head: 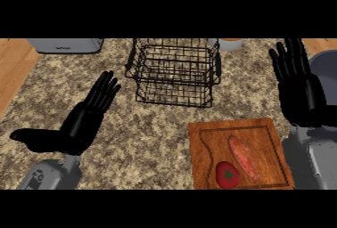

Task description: Pick the sweet potato from the cutting board and place it in the tiered basket

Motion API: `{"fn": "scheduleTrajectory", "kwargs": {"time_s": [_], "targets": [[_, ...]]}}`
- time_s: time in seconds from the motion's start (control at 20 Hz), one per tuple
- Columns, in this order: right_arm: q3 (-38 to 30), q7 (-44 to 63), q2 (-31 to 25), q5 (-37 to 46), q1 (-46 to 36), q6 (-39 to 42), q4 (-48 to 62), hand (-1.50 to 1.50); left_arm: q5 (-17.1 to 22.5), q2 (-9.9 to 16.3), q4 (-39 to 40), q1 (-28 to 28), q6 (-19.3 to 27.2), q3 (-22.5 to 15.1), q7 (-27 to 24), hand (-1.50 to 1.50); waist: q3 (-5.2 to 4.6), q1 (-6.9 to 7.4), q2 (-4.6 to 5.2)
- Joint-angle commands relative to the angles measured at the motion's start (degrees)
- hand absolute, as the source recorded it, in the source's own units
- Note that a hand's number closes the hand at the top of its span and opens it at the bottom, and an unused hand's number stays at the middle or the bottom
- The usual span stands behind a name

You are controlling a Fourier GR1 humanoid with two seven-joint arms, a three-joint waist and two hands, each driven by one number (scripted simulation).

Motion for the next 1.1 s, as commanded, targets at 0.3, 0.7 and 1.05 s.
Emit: {"fn": "scheduleTrajectory", "kwargs": {"time_s": [0.3,0.7,1.05], "targets": [[-7.30,3.19,-19.68,16.22,8.76,-2.88,6.63,1.50,-8.59,3.32,9.88,12.82,11.78,1.99,3.80,0.00,-1.18,-2.53,3.47],[-15.89,-4.48,-7.36,-0.51,19.47,0.48,1.03,-1.50,-12.46,-0.56,15.19,14.51,13.93,2.35,1.23,0.00,-0.49,-1.01,1.80],[-7.55,15.77,-21.94,5.10,25.24,10.93,-9.22,-1.50,-14.25,-1.56,13.89,14.37,16.14,0.64,3.28,0.00,-0.71,-1.49,1.71]]}}
